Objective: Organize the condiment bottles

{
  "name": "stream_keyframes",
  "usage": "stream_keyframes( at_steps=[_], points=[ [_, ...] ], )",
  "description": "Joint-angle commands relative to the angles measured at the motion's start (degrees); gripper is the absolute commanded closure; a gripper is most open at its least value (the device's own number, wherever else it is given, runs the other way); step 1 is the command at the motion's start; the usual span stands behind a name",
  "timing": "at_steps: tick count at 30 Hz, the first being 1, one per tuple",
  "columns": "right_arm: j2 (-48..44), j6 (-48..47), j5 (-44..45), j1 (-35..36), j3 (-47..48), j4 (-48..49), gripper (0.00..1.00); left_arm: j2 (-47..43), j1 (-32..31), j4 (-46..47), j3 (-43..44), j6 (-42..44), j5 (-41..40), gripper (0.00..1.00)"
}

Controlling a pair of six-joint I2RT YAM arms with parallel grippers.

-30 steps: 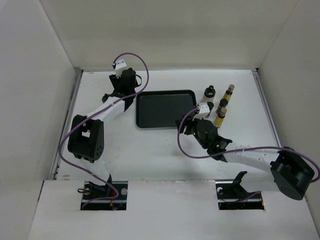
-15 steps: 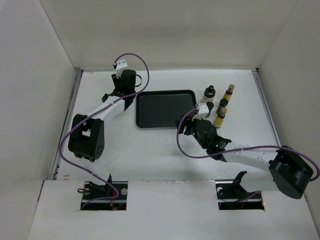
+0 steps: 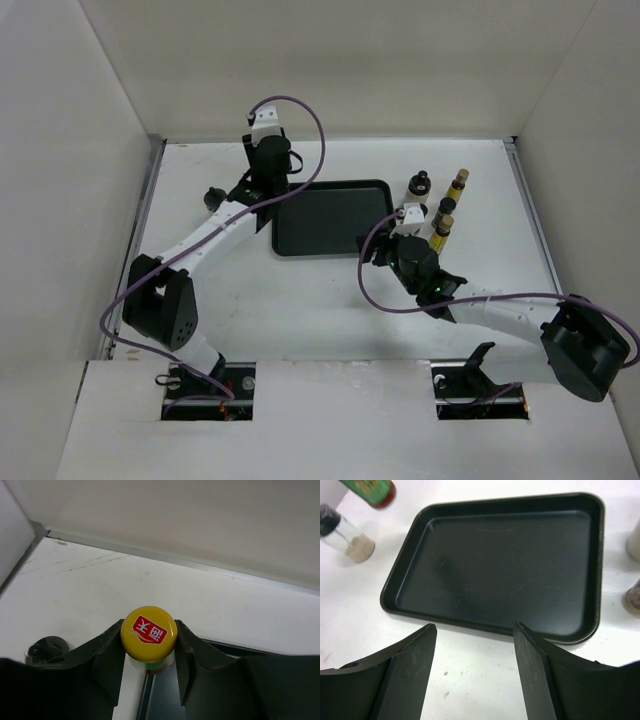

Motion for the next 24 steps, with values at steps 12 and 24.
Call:
stream_keyframes(
  at_steps=[12,24],
  points=[
    [-4.33,0.90,-0.11,-2.82,-1.89,4.02,0.31,9.32,-4.13,8.43,10.20,-0.63,2.81,0.83],
    [-4.77,0.90,-0.11,-2.82,-1.89,3.94,0.30,12.31,-4.13,13.44,3.97,-1.68,2.55,0.79]
  ],
)
